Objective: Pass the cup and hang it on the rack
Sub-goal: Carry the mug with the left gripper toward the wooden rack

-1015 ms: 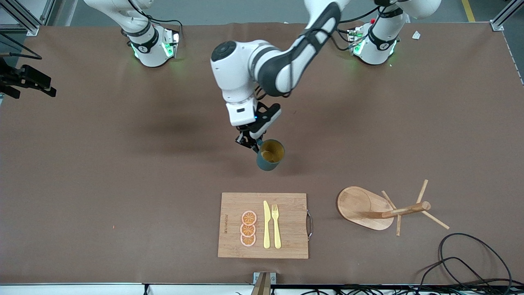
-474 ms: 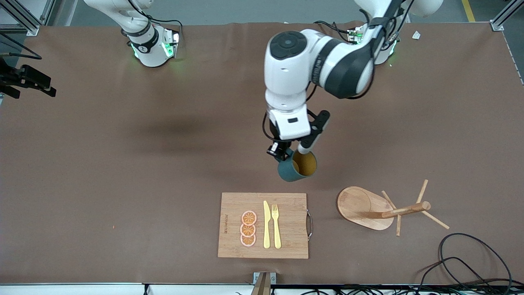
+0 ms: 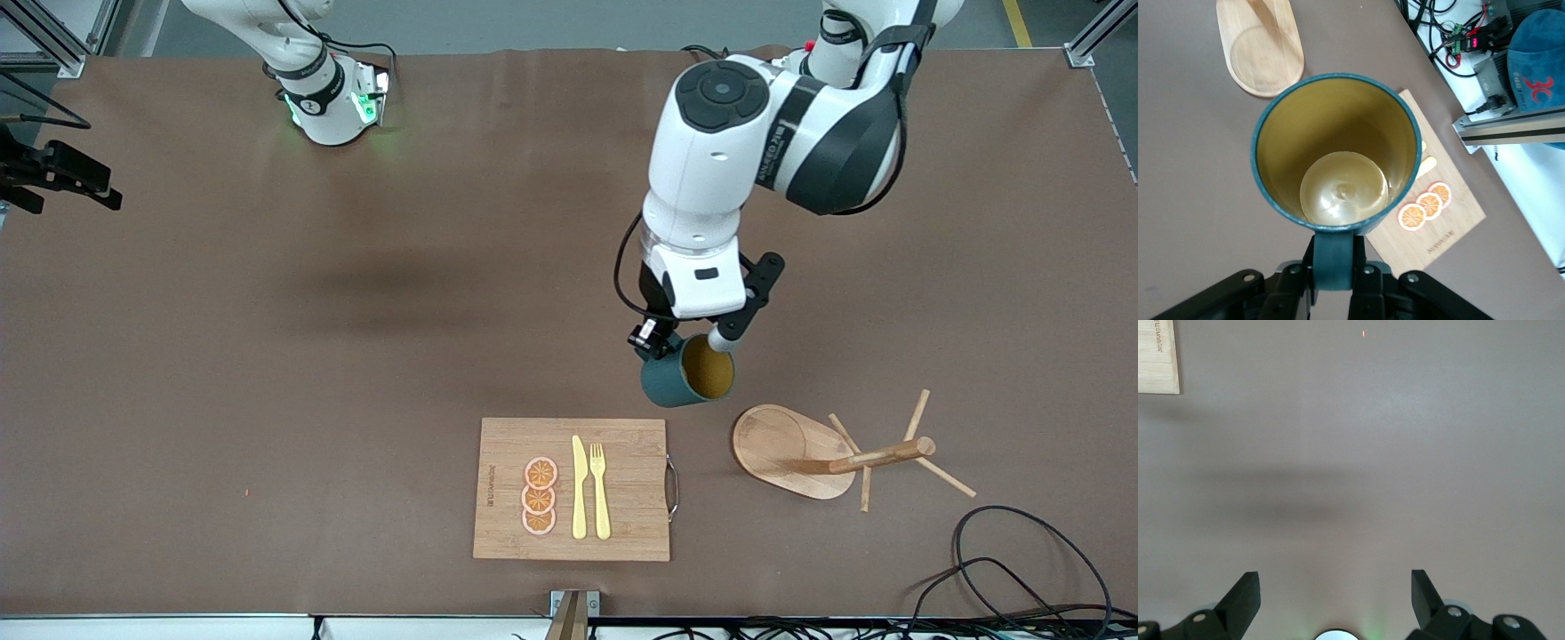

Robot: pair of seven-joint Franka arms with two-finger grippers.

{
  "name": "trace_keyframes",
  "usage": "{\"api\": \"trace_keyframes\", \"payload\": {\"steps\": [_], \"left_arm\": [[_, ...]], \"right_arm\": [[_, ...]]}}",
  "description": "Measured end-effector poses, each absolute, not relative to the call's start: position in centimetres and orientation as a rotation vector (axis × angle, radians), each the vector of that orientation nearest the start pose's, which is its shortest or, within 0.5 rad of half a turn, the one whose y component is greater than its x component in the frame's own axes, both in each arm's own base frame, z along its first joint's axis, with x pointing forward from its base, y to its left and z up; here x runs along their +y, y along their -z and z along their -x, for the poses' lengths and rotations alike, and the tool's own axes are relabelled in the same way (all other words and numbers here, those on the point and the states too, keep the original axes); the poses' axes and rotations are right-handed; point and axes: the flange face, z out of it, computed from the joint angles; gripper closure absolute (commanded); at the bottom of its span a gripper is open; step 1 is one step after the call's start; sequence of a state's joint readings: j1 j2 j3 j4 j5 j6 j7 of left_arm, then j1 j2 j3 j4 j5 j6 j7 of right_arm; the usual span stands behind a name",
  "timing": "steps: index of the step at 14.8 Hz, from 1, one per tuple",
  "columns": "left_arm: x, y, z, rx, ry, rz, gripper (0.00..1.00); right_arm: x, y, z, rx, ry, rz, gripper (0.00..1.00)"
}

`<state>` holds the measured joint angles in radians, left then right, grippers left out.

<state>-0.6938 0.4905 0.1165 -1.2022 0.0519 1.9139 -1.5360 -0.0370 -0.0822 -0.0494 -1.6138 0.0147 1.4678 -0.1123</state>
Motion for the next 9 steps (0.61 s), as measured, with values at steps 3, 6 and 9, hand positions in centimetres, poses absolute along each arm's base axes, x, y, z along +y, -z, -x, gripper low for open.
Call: {"api": "trace_keyframes", "payload": {"steps": [3,6,9], "left_arm": [[-38.3,-53.3,-60.3,-1.382,0.296,2.939,1.0],[-35.8,-54.2,-61.1,-1.306,0.275,2.958,1.0],[-33.5,-54.8,-61.6,-1.249,0.249,2.967,1.0]], "right_arm": [[-4.4,-64.0,-51.6,-0.045,-0.097,3.115,0.0],[-4.4,-64.0,-51.6,-0.048,-0.097,3.115,0.0],[-4.4,-64.0,-51.6,-0.05,-0.097,3.115,0.0]]}}
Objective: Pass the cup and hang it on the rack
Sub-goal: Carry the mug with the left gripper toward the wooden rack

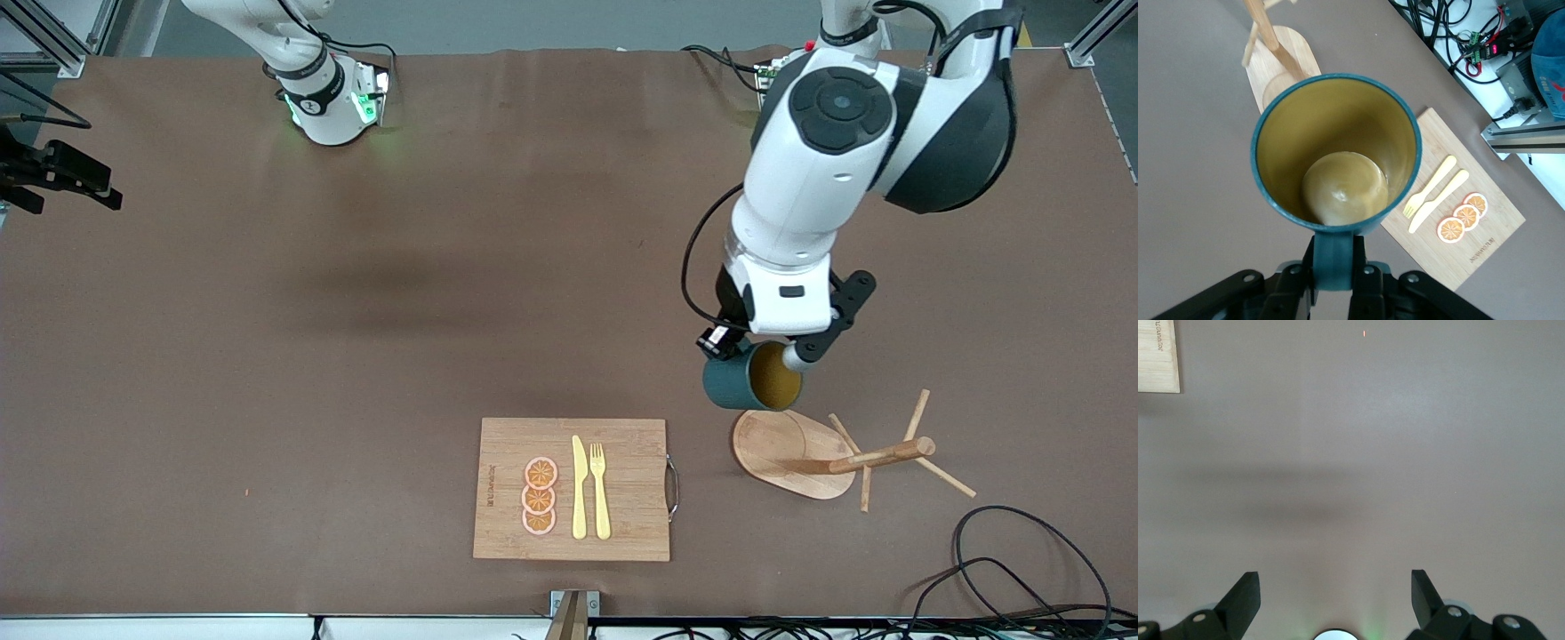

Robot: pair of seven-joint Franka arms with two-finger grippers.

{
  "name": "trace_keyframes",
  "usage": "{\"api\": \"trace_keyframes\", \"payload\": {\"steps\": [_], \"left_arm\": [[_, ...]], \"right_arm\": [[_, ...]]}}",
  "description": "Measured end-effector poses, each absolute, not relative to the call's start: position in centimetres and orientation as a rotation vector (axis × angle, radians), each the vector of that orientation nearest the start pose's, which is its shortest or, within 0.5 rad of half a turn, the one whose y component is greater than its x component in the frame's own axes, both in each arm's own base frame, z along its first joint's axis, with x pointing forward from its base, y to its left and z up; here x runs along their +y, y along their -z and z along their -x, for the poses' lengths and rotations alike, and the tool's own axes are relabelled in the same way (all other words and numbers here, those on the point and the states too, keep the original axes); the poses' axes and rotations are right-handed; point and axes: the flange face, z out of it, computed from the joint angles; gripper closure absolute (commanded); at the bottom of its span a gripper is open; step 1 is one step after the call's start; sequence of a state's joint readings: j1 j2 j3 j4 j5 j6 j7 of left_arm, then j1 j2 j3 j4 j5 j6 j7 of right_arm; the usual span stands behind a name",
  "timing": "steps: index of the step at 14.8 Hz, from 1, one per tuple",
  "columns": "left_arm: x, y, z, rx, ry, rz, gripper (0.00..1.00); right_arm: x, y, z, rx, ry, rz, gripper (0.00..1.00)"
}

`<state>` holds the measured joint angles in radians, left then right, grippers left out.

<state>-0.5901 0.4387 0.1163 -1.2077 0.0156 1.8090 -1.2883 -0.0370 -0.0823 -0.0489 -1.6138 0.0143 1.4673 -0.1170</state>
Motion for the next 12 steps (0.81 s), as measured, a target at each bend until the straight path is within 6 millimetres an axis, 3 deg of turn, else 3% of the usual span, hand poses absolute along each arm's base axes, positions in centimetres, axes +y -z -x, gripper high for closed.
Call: {"api": "trace_keyframes", "payload": {"steps": [12], "left_arm": [[-28.4,-54.7,-63.2,-1.161,0.185,2.975,1.0]], "right_arm": [[-4.4,-64.0,-51.6,-0.059,-0.097,3.115,0.0]]}}
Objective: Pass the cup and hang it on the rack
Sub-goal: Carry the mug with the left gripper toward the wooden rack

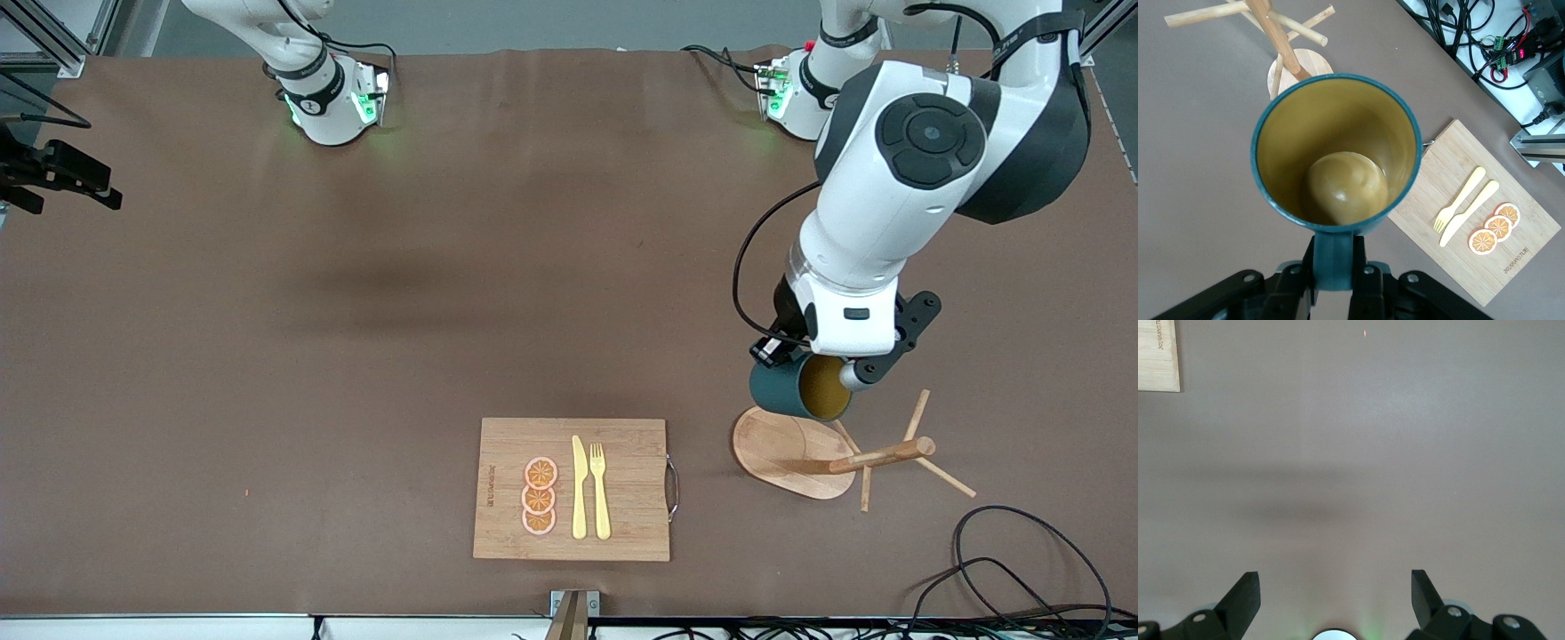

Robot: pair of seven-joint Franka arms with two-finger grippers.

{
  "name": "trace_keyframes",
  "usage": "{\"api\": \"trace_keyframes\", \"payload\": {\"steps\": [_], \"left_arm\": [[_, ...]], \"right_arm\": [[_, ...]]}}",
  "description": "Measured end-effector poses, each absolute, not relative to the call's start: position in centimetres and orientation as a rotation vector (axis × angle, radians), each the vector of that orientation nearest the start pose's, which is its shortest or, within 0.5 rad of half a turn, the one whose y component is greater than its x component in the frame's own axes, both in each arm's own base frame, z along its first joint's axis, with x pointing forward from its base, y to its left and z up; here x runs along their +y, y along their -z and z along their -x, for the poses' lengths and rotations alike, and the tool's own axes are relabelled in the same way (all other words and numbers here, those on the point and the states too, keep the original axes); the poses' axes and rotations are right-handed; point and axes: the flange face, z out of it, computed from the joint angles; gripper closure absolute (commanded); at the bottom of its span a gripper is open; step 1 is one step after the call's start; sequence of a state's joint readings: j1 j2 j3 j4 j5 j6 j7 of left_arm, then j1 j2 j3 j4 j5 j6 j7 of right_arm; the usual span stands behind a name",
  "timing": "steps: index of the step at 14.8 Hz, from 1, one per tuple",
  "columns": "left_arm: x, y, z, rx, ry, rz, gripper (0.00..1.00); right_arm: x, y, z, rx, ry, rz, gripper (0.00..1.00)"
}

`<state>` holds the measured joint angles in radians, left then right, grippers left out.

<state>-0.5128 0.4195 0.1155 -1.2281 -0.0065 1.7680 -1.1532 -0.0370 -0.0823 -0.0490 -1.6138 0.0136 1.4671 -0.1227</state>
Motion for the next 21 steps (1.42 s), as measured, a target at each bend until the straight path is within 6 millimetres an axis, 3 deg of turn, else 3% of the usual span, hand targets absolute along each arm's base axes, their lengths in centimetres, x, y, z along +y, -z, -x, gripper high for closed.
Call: {"api": "trace_keyframes", "payload": {"steps": [9,15,21], "left_arm": [[-25.6,-55.0,-64.2,-1.125,0.158,3.007,1.0],[-20.0,-55.3,-65.7,-1.107,0.107,3.037,1.0],[-15.0,-53.3,-66.8,-1.097,-0.013,3.081,1.0]], "right_arm": [[-4.4,-64.0,-51.6,-0.059,-0.097,3.115,0.0],[-4.4,-64.0,-51.6,-0.059,-0.097,3.115,0.0],[-4.5,-64.0,-51.6,-0.058,-0.097,3.115,0.0]]}}
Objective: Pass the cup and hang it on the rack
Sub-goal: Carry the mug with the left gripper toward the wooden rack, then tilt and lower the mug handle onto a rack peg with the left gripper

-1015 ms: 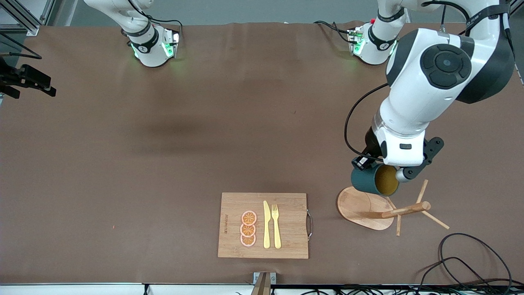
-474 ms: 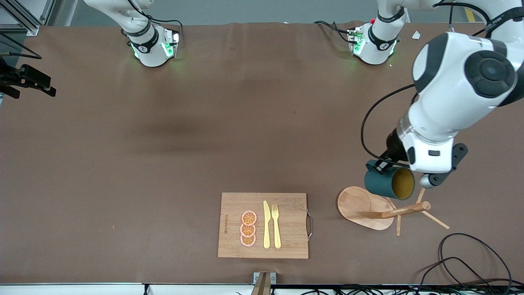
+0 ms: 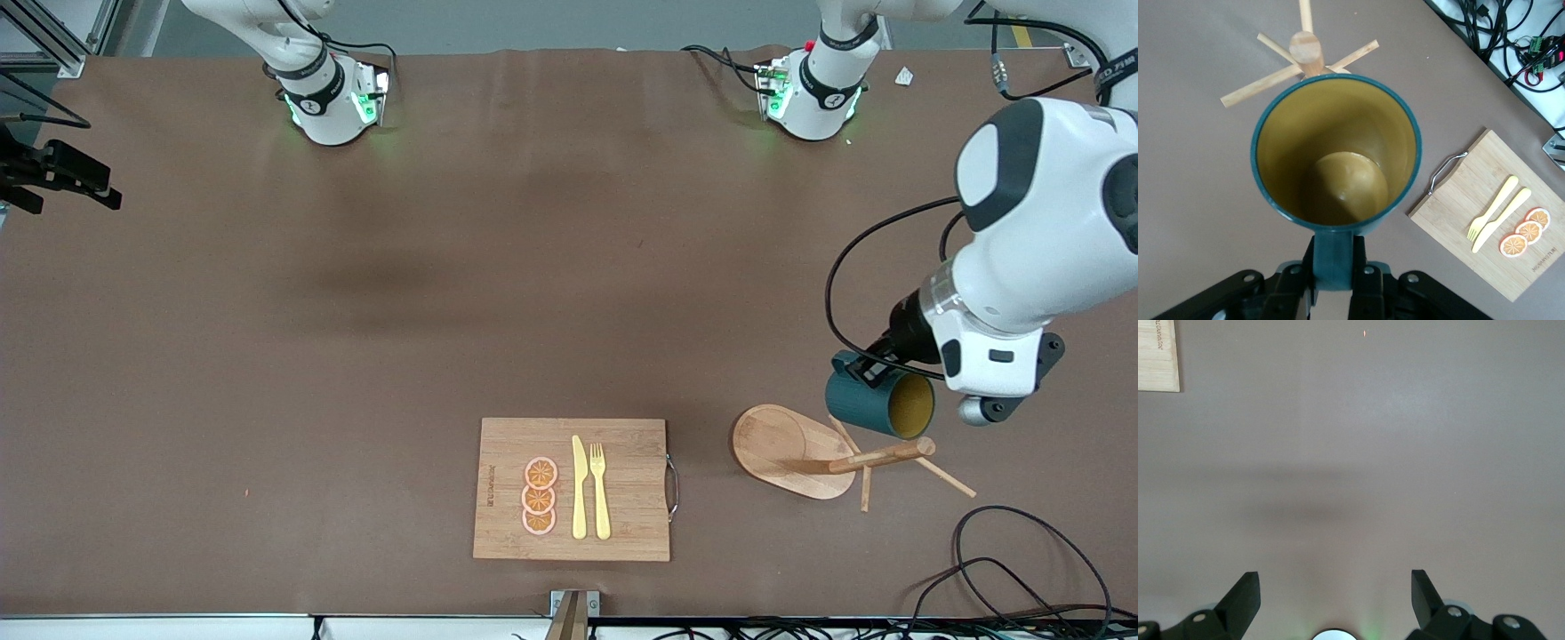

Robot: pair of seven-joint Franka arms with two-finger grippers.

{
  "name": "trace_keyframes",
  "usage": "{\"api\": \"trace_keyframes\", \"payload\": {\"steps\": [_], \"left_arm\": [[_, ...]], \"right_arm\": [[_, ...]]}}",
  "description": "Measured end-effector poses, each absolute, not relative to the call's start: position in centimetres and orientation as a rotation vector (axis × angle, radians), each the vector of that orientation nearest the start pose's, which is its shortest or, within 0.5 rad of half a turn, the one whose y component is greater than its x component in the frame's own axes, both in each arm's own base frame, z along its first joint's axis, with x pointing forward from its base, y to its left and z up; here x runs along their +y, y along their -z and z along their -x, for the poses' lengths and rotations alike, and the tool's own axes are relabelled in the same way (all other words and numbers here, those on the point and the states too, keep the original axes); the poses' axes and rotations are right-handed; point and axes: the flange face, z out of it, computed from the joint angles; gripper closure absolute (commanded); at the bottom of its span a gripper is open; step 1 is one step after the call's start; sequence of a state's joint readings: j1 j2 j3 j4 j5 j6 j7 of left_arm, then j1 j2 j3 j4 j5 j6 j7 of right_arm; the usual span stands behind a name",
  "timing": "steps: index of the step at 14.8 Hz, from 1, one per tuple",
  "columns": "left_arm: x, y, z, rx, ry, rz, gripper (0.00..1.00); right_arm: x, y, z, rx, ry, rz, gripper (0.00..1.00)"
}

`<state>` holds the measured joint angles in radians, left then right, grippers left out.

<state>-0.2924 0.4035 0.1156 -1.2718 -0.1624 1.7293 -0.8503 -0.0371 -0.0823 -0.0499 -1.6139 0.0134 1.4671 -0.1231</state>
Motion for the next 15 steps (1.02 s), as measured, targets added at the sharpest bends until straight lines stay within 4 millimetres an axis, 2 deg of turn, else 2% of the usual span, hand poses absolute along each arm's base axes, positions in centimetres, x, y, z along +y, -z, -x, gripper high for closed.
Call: {"api": "trace_keyframes", "payload": {"steps": [2,4,12,15], "left_arm": [[-12.5,-53.1,-67.3,-1.151,-0.075,3.133,1.0],[-10.8,-52.9,-67.7,-1.229,-0.138,3.176,1.0],[-10.3,-51.6,-69.5,-1.601,-0.465,3.376,1.0],[-9.0,-51.5,-70.2,-1.766,-0.58,3.41,1.0]], "right_arm": [[-4.5,-64.0,-51.6,-0.058,-0.097,3.115,0.0],[-4.5,-64.0,-51.6,-0.058,-0.097,3.115,0.0],[-4.5,-64.0,-51.6,-0.058,-0.097,3.115,0.0],[-4.5,-64.0,-51.6,-0.058,-0.097,3.115,0.0]]}}
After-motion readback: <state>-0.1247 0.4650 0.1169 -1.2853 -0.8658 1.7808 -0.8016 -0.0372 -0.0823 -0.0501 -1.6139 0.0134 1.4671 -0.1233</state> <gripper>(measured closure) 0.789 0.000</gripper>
